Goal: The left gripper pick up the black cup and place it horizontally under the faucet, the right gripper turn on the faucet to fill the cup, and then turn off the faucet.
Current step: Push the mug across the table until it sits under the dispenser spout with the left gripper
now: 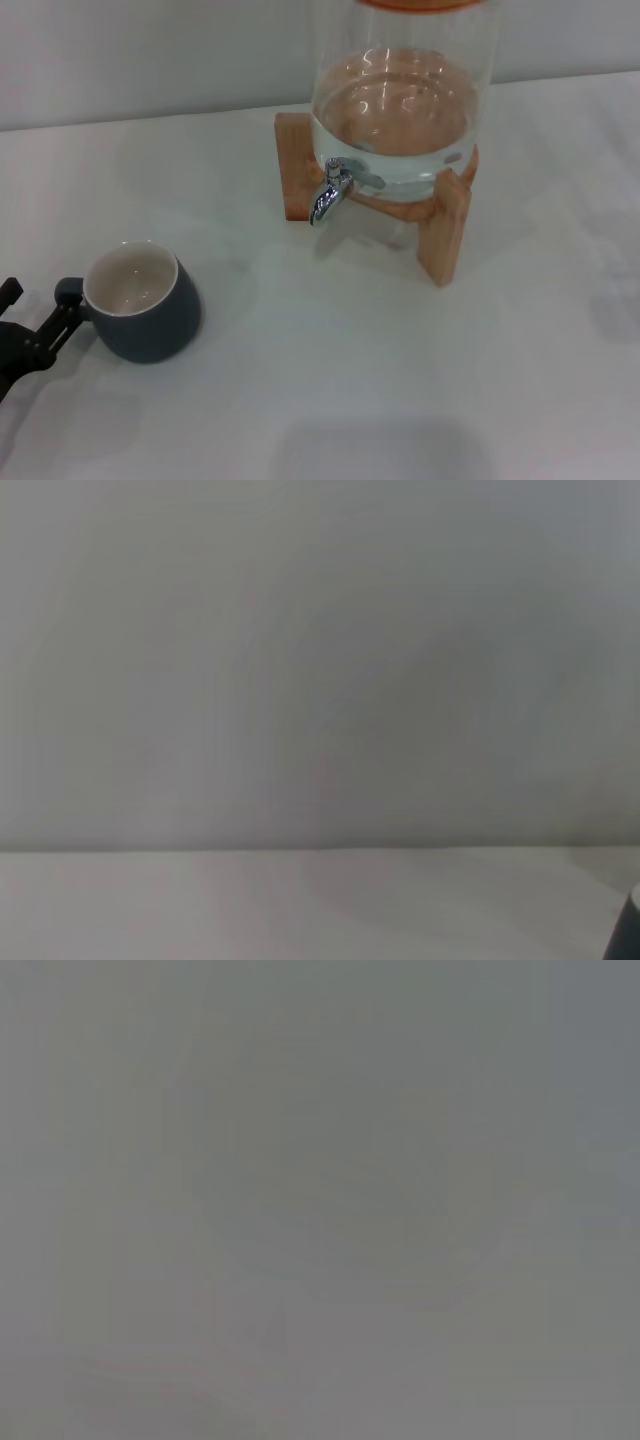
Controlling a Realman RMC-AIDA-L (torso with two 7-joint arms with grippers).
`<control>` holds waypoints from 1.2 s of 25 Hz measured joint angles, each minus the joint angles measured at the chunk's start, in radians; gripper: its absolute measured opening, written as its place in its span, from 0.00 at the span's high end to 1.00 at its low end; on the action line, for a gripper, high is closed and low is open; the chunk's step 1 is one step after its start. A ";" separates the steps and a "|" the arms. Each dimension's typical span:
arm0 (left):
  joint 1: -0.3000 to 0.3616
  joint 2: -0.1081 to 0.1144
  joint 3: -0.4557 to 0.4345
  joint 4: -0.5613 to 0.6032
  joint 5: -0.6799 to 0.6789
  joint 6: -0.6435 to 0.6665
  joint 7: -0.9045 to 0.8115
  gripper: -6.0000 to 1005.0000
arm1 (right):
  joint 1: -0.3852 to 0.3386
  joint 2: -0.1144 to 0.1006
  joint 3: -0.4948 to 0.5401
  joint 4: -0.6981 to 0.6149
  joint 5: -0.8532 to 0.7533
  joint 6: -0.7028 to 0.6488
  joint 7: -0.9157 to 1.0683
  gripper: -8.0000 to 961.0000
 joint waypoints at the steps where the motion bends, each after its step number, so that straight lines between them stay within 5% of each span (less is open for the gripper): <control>1: 0.000 0.000 0.000 0.001 0.000 0.000 -0.004 0.28 | 0.000 0.000 0.000 0.000 0.000 0.000 0.000 0.16; 12: 0.005 0.000 0.001 0.004 -0.001 -0.022 -0.011 0.28 | -0.001 0.000 0.000 0.000 0.001 0.000 0.001 0.16; 13: 0.006 0.000 0.001 0.004 -0.001 -0.023 -0.011 0.46 | -0.001 0.000 0.000 0.000 0.001 0.000 0.001 0.16; 30: 0.010 -0.001 0.004 -0.004 0.008 -0.045 -0.011 0.78 | -0.021 0.000 0.000 0.000 0.013 0.031 0.005 0.16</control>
